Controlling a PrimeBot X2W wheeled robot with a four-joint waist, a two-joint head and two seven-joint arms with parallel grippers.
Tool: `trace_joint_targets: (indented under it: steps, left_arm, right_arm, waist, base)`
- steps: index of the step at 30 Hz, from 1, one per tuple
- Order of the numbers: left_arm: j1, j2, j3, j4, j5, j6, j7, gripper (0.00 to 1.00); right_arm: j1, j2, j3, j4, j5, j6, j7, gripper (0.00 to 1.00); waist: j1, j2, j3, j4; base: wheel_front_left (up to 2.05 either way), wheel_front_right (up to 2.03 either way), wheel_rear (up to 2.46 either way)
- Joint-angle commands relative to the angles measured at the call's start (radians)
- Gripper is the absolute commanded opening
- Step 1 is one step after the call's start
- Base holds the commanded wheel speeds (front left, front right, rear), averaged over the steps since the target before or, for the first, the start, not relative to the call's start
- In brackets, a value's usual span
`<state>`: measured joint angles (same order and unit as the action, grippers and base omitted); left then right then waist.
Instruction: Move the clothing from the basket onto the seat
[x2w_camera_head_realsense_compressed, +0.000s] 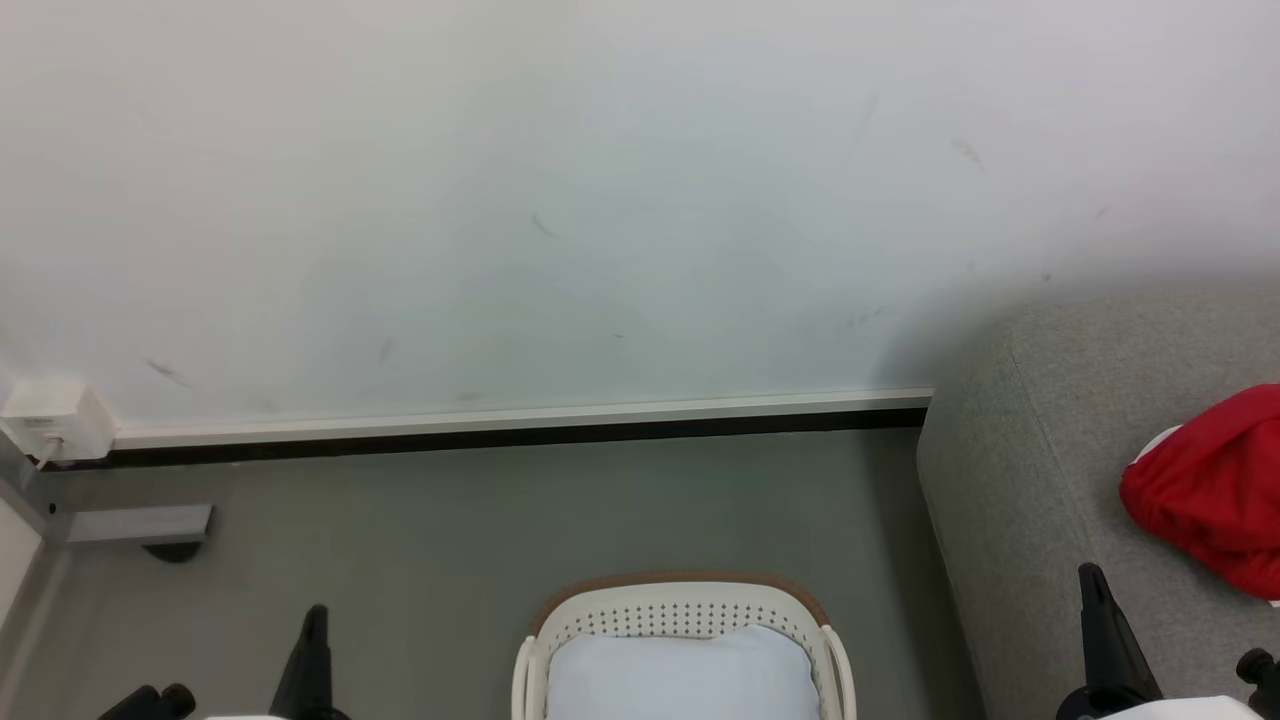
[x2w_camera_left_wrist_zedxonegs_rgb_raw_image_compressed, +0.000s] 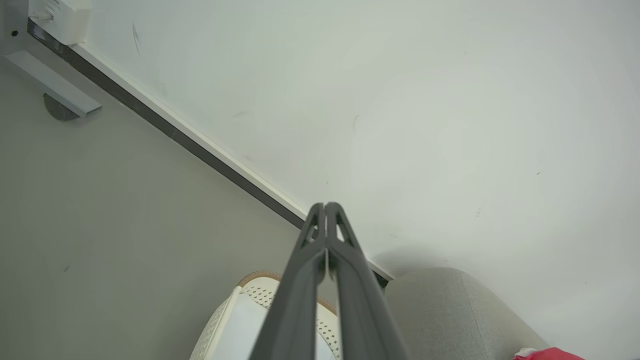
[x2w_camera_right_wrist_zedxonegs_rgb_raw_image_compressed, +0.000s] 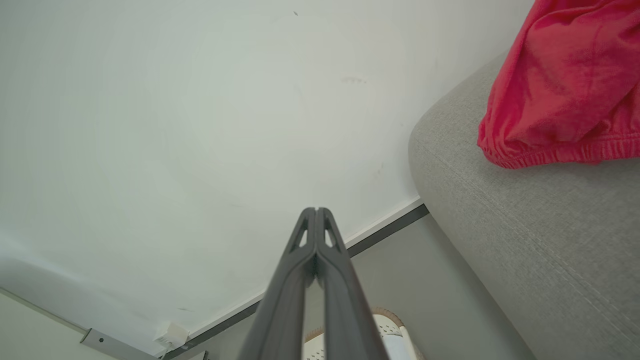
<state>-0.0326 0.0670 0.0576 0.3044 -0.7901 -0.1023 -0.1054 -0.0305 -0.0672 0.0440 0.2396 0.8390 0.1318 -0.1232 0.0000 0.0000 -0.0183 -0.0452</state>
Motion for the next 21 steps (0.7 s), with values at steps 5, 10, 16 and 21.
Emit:
trace_joint_targets:
  steps: [5, 10, 16, 21]
  left_arm:
    - [-0.027, 0.002, 0.011, -0.021, -0.089, -0.006, 0.022, 0.0]
    - [-0.032, 0.0, 0.015, -0.024, -0.151, -0.009, 0.039, 0.0]
    - [-0.037, -0.001, 0.019, -0.028, -0.222, -0.012, 0.058, 0.0]
    - [-0.041, -0.003, 0.023, -0.031, -0.277, -0.013, 0.072, 0.0]
  right_arm:
    - [-0.031, -0.01, -0.015, -0.009, 0.083, -0.001, 0.019, 0.0]
    - [-0.037, -0.011, -0.024, -0.008, 0.143, -0.001, 0.035, 0.0]
    - [-0.042, -0.011, -0.035, -0.007, 0.212, -0.001, 0.052, 0.0]
    - [-0.044, -0.011, -0.043, -0.006, 0.266, -0.001, 0.068, 0.0]
  waist:
    - [0.0, 0.0, 0.001, 0.003]
    - [0.0, 0.0, 0.002, 0.005]
    - [0.0, 0.0, 0.004, 0.008]
    - [0.0, 0.0, 0.005, 0.011]
  base:
    - [0.0, 0.0, 0.0]
    - [0.0, 0.0, 0.0]
    - [0.0, 0.0, 0.0]
    - [0.0, 0.0, 0.0]
